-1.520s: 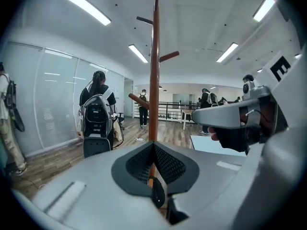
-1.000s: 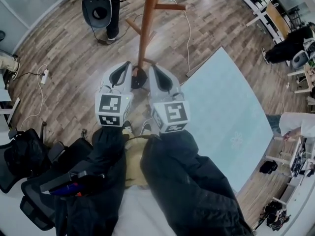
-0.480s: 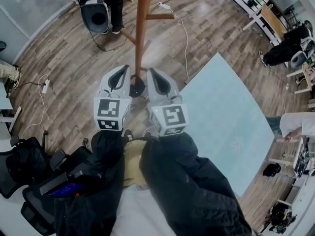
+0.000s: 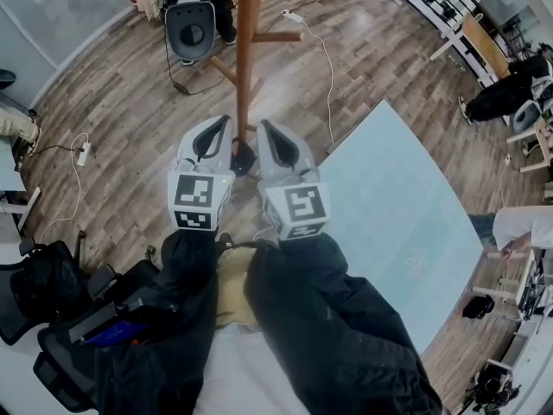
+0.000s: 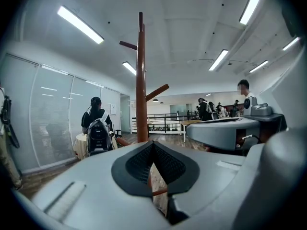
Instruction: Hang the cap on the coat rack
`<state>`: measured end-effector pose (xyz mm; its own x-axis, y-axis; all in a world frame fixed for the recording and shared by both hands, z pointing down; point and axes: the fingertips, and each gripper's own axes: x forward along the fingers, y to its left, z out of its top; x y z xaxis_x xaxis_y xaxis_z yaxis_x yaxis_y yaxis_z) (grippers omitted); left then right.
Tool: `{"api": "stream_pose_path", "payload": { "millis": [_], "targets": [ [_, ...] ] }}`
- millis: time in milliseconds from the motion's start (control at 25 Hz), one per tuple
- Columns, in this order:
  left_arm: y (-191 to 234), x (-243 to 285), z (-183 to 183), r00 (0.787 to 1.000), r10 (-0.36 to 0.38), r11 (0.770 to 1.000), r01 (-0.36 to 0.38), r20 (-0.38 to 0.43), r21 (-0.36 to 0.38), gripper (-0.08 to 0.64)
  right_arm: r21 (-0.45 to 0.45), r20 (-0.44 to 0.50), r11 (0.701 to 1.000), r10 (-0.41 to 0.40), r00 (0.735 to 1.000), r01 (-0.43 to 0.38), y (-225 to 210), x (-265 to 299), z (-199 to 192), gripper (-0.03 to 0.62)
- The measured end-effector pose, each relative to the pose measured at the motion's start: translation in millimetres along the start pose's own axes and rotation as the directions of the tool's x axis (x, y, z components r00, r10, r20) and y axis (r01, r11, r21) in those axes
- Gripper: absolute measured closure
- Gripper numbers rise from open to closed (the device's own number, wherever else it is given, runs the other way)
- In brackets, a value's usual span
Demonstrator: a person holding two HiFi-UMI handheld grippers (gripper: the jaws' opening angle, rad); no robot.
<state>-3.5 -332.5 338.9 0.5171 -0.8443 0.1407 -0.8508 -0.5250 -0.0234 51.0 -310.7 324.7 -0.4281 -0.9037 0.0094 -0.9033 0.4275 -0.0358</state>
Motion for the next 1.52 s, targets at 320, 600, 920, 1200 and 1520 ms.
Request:
{"api": "stream_pose_path", "payload": {
  "millis": [320, 600, 920, 1200, 1520],
  "targets": [
    [2.0, 2.0, 1.4, 1.000, 0.008, 1.000, -0.008, 0.001, 0.003, 0.558, -0.007, 0.002, 1.000, 0.007, 1.000, -0.007, 0.3, 3.5, 3.0, 0.600],
    [2.4, 2.8, -0.9, 1.000, 0.009, 1.000, -0.009, 0.001, 0.006, 0.558, -0.012, 0.003, 1.000, -0.004, 1.000, 0.004, -0.7, 2.6, 4.0, 0.600],
    [2.4, 2.5, -3.3, 1.000, 0.012, 1.000, -0.012, -0.011, 0.001, 0.558, -0.017, 0.006, 1.000, -0.011, 1.000, 0.011, -2.1, 2.1, 4.0, 0.600],
    [3.7, 2.6, -5.9, 1.000, 0.018, 1.000, -0.018, -0.019, 0.009, 0.558, -0.015, -0.001, 1.000, -0.009, 1.000, 0.009, -2.3, 2.6, 1.7, 0.600],
    [6.2, 1.5, -8.2, 0.999, 0.025, 1.000, -0.025, -0.022, 0.013, 0.558, -0.013, -0.001, 1.000, -0.009, 1.000, 0.009, -1.4, 3.0, 0.2, 0.600]
  ]
}}
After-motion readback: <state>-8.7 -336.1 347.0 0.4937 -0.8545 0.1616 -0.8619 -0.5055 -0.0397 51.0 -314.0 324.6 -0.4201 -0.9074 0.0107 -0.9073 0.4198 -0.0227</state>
